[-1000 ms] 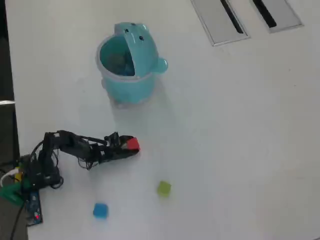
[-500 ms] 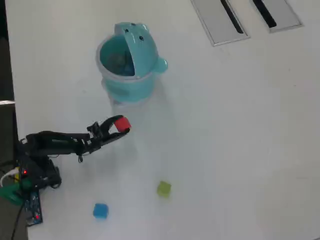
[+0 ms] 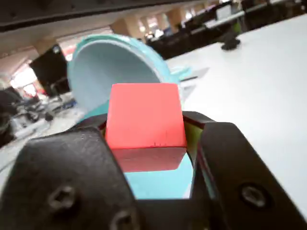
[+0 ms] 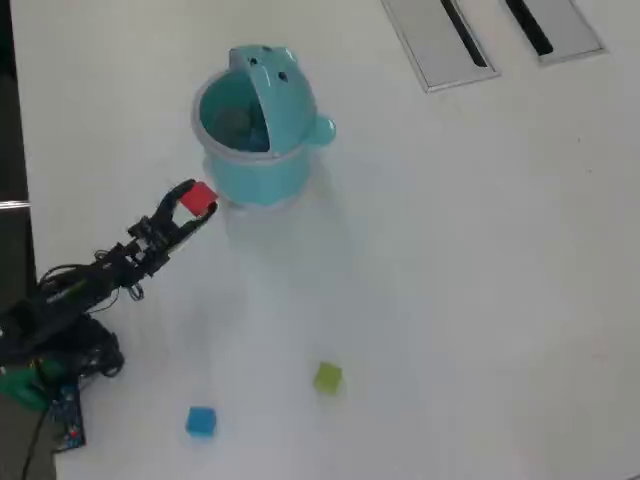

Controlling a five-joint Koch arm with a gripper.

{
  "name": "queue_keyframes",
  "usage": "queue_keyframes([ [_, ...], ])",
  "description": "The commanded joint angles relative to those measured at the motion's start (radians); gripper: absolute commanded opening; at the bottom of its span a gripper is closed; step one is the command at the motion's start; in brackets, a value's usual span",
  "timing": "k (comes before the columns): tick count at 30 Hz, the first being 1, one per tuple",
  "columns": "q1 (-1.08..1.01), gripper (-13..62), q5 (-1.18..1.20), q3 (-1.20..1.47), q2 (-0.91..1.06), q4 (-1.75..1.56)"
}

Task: Grasp RGB lego blocks and put them in the bin one by one.

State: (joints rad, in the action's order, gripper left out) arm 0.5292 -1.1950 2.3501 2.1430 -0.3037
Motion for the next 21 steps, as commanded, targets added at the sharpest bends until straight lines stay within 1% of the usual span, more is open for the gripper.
queue_keyframes([
  [1,0.018,2.4,0.029,-0.12,0.031,0.0],
  [6,0.083,2.3,0.002,-0.324,0.003,0.19],
  [9,0.123,2.2,-0.129,-0.387,-0.097,0.178],
  [14,0.141,2.2,-0.166,-0.462,-0.193,0.169],
  [21,0.181,2.2,-0.213,-0.647,-0.4,0.124],
])
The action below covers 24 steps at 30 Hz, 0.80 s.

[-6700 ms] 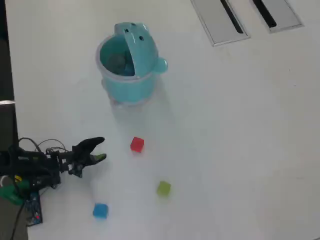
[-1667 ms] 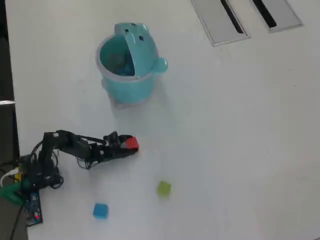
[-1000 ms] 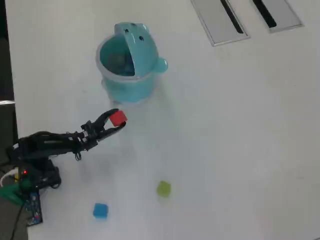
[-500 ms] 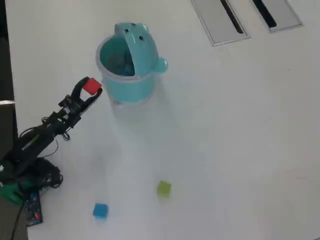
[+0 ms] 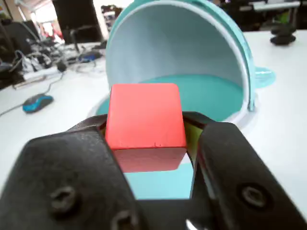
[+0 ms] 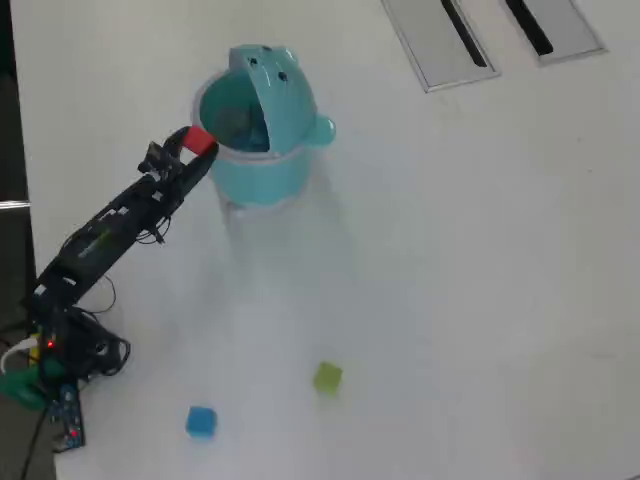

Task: Grasp RGB lego blocks and put them in the bin one by one.

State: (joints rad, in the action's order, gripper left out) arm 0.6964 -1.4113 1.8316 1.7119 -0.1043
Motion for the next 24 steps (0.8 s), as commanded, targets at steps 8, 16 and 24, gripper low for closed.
queue_keyframes([
  [8,0.023,2.2,-0.011,-0.337,-0.17,-0.075],
  [16,0.023,2.2,-0.011,-0.58,-0.336,-0.044],
  [24,0.023,10.9,-0.298,-0.773,-0.472,-0.051],
])
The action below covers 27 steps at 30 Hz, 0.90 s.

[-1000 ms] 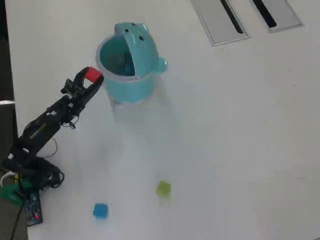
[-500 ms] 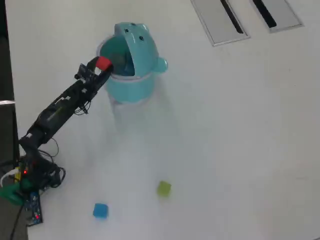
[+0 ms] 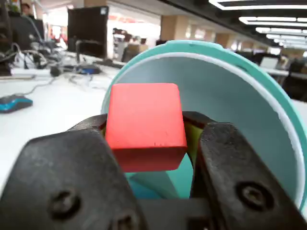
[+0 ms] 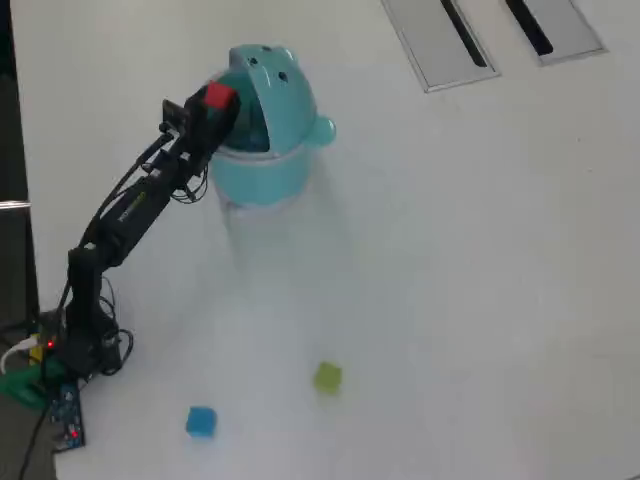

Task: Grasp RGB lego blocks and put them in the bin one by one.

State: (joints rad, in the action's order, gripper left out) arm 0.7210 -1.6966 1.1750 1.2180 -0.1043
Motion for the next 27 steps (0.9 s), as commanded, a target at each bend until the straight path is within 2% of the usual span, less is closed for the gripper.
queue_keyframes([
  [1,0.002,11.6,-0.046,-0.103,0.02,-0.051],
  [2,0.002,12.2,-0.052,-0.097,0.02,-0.052],
  [4,0.005,21.4,-0.112,-0.091,0.02,-0.052],
  [7,0.011,25.8,-0.195,-0.057,0.026,-0.049],
  [14,0.018,25.7,-0.221,0.018,0.072,-0.049],
  [20,-0.008,25.4,-0.209,0.256,0.235,-0.008],
  [27,-0.135,25.4,-0.238,0.433,0.42,-0.06],
])
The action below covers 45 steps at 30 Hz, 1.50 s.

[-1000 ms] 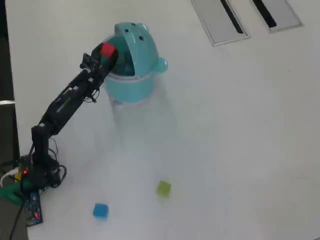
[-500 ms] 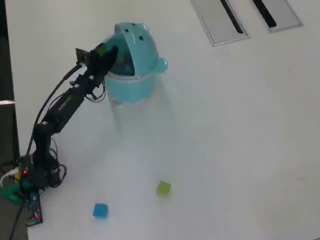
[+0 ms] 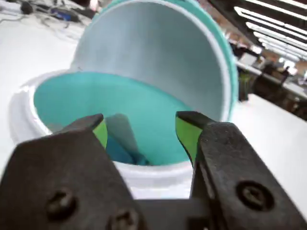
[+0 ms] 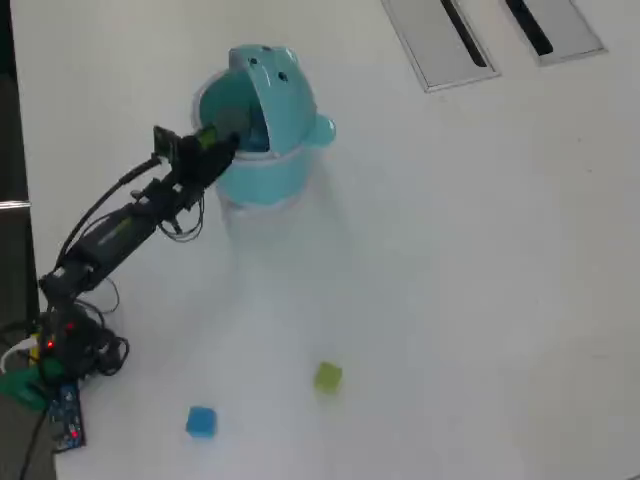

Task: Grasp RGB lego blocks and put them in the bin one by one.

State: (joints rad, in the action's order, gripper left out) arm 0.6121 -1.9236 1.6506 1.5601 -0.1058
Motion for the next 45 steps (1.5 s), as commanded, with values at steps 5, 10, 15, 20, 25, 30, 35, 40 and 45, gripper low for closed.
queue_keyframes([
  [5,-0.147,34.3,-0.021,0.086,0.216,-0.044],
  [10,-0.281,34.7,-0.034,0.215,0.333,-0.029],
  [15,-0.419,34.5,-0.034,0.359,0.433,-0.002],
  [20,-0.551,34.5,-0.029,0.485,0.503,0.005],
  [25,-0.612,34.5,0.018,0.568,0.543,0.021],
  [30,-0.615,34.6,0.255,0.572,0.601,0.158],
  [35,-0.623,34.9,0.359,0.569,0.627,0.167],
  [40,-0.693,34.8,0.359,0.586,0.618,0.161],
  [45,-0.741,34.9,0.359,0.647,0.569,0.123],
])
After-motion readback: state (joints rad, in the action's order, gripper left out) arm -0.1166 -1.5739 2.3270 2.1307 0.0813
